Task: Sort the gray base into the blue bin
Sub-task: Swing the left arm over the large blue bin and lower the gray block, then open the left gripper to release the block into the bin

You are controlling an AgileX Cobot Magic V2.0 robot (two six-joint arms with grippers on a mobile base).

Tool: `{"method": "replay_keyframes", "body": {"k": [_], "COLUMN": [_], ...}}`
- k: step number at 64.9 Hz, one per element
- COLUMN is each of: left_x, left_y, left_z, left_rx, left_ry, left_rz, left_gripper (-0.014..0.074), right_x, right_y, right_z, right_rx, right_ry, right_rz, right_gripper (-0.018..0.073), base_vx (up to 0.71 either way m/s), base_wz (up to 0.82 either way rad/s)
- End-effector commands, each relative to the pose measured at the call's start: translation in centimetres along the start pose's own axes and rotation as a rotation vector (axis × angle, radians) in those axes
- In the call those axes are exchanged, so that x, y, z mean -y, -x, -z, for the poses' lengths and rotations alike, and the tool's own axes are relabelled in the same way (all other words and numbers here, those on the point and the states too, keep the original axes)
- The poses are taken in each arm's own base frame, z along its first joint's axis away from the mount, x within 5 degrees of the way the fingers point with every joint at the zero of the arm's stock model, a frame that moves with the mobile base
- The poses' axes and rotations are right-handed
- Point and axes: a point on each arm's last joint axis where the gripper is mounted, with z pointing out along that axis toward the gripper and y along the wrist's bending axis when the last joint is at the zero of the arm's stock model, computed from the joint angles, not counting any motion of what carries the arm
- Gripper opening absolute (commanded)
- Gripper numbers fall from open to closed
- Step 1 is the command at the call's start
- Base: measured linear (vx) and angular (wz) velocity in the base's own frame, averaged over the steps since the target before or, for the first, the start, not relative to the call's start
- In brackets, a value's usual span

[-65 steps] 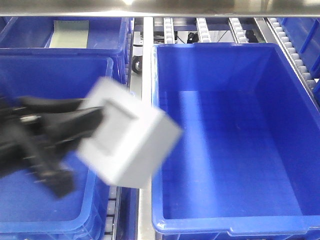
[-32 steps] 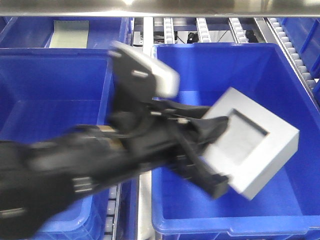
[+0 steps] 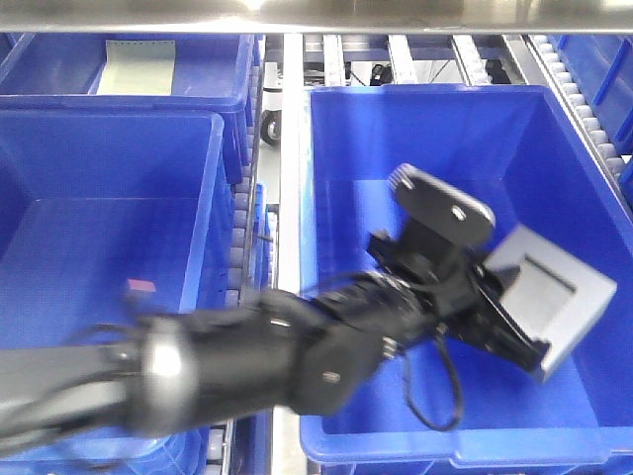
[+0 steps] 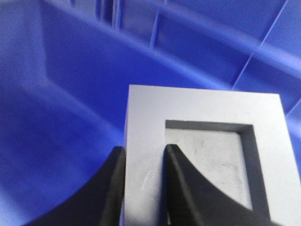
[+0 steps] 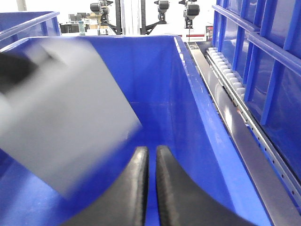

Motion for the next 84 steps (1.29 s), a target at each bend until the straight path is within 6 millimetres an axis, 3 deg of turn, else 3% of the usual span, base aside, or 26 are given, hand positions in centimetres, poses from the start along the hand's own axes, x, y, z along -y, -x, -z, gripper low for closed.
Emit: {"method": "replay_keyframes", "body": {"k": [1, 19, 40, 54, 62, 70, 80, 84], "left_x": [0.8, 2.1, 2.1, 2.1, 2.4, 2.2, 1.1, 0.8], "left_y": [2.8, 0.6, 0.4, 0.9, 2.2, 3.0, 3.8, 3.8], "left_z": [0.0, -1.8, -1.8, -1.4, 0.4, 3.6, 10.9, 13.8], "left_rx": [0.148, 0.079, 0.071, 0.076, 0.044, 0.070, 0.205, 0.233], "left_ry": [-0.006, -0.031, -0.031, -0.035, -0.060, -0.060, -0.036, -0.034], "left_rz": [0.020, 0.007, 0.007, 0.009, 0.011, 0.011, -0.018, -0.057], "left_gripper": [0.0041, 0.0125, 0.0283, 0.0311, 0.0292, 0.0190, 0.0006, -0.0008], "right_x": [0.0, 0.0, 0.0, 0.0, 0.0, 0.0, 0.0, 0.0], "right_y": [0.9, 0.9, 0.9, 0.9, 0.9, 0.9, 0.9, 0.9], "right_z": [0.1, 0.1, 0.1, 0.1, 0.1, 0.1, 0.1, 0.1], "right_rx": [0.093, 0.093, 0.093, 0.093, 0.093, 0.093, 0.093, 0.093], "right_ry": [0.000, 0.000, 0.000, 0.000, 0.000, 0.000, 0.000, 0.000], "right_rz": [0.013, 0.013, 0.013, 0.013, 0.013, 0.013, 0.013, 0.013], "right_gripper": [-0.0004, -0.0004, -0.0004, -0.0004, -0.0004, -0.0004, -0.0004, -0.0004], "base_vx": [0.00, 0.00, 0.00, 0.00, 0.00, 0.00, 0.00, 0.00], "base_wz": [0.00, 0.00, 0.00, 0.00, 0.00, 0.00, 0.00, 0.00]}}
